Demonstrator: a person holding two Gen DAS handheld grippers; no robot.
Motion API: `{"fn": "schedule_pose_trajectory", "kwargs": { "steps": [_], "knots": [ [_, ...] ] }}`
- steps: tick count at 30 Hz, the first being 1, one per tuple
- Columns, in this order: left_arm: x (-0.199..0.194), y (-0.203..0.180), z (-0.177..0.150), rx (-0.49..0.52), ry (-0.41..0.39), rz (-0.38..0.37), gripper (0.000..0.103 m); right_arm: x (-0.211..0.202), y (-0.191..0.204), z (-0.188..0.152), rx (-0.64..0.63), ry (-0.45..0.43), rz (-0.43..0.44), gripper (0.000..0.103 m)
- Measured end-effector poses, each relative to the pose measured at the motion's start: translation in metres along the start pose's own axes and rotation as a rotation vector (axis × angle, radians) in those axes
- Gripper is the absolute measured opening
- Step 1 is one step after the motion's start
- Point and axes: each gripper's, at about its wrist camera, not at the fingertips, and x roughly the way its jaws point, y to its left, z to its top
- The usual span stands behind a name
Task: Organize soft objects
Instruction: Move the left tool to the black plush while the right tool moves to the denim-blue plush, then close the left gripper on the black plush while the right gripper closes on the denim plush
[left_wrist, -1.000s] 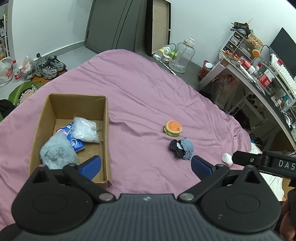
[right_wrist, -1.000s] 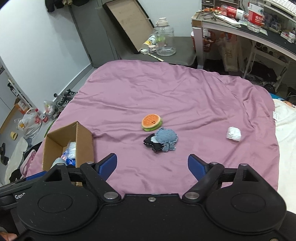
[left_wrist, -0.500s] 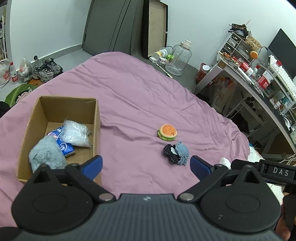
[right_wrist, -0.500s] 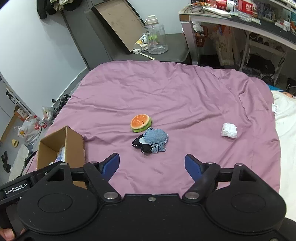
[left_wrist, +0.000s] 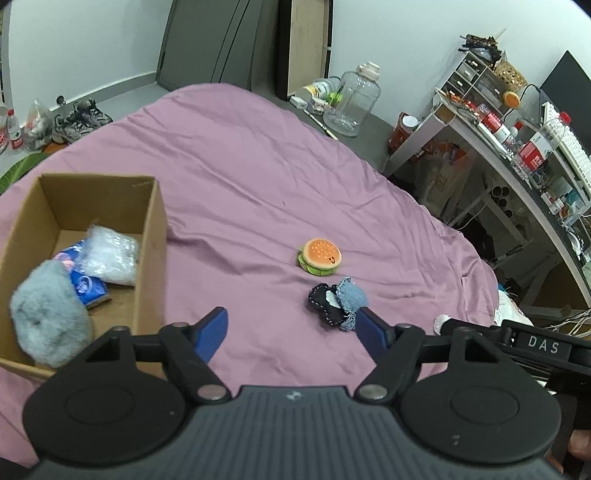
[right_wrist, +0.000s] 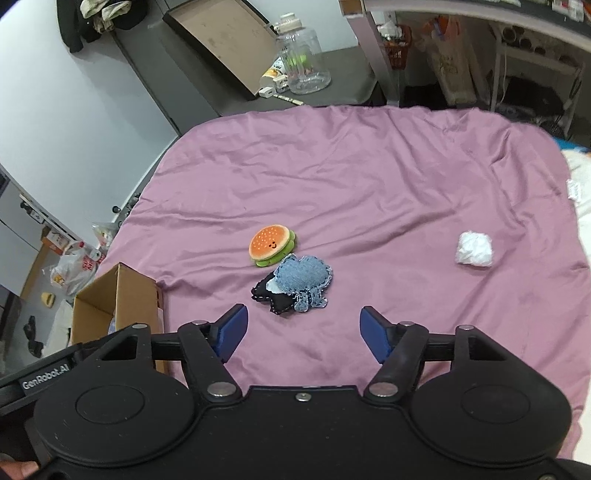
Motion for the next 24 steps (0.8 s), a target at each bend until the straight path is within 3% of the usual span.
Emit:
{"fn": "schedule_pose_trajectory", "kwargs": {
  "steps": [13,24],
  "knots": [
    [0.062,-0.013,0.000,-0.046,0.055,0.019,0.056,0.068,-0.035,0.017,0.111,0.056,0.131,0.047],
    [0.114,-0.015,0.006,-0.096,0.108,0.046,0.044,0.128,-0.058,0.030,0.229,0.180,0.227,0.047]
  ]
}}
